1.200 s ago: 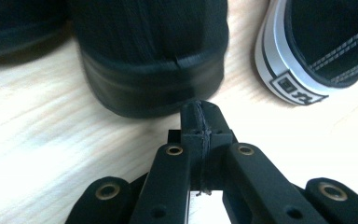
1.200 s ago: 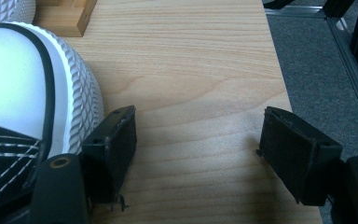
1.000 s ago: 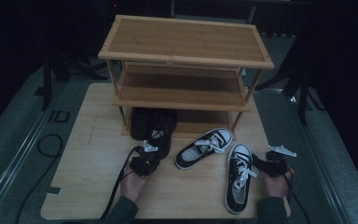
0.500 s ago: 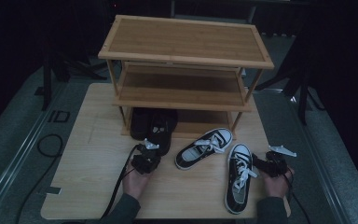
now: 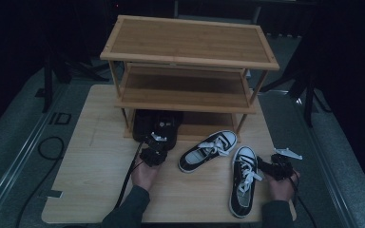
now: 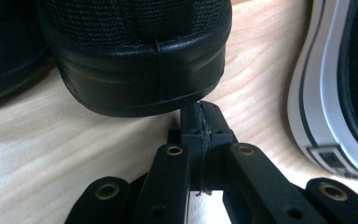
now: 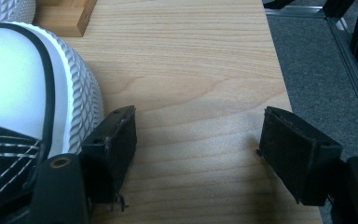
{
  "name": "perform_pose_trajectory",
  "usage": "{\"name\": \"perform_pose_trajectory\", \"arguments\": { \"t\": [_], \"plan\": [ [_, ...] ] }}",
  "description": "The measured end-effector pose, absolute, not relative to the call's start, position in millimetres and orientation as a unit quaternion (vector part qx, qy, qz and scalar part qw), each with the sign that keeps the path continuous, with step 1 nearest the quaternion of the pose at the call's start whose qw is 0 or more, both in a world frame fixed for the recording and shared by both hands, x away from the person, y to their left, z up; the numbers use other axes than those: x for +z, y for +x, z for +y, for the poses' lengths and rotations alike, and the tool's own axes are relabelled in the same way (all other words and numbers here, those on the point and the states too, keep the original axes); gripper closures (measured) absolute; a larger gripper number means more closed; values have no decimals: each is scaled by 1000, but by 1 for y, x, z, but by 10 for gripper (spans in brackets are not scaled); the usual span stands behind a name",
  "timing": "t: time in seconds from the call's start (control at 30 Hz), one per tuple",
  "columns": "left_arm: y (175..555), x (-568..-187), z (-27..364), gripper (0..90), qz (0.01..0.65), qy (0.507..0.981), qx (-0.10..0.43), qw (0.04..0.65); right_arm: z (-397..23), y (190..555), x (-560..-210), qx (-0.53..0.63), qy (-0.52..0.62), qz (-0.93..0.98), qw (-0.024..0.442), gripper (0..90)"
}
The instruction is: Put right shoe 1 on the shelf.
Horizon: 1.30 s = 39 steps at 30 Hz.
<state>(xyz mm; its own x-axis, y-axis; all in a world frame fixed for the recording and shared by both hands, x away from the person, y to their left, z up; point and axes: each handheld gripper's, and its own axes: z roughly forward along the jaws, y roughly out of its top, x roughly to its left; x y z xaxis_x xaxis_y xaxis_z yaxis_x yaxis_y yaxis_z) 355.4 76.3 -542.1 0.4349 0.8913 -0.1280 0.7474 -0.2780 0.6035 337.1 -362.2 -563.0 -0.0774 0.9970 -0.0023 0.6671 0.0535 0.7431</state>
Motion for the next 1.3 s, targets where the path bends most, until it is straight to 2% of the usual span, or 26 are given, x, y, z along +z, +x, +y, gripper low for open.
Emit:
{"name": "perform_pose_trajectory", "arguments": {
  "t": [0.87,1.07,1.3],
  "plan": [
    [390,-545,70,894,533,779,105,312,-362,337,-563,298,621,670,277,270],
    [367,-532,88,896,509,786,130,325,-362,337,-563,298,620,671,277,270],
    [356,-518,143,896,548,751,164,331,-362,337,-563,298,620,671,277,271]
  ]
}}
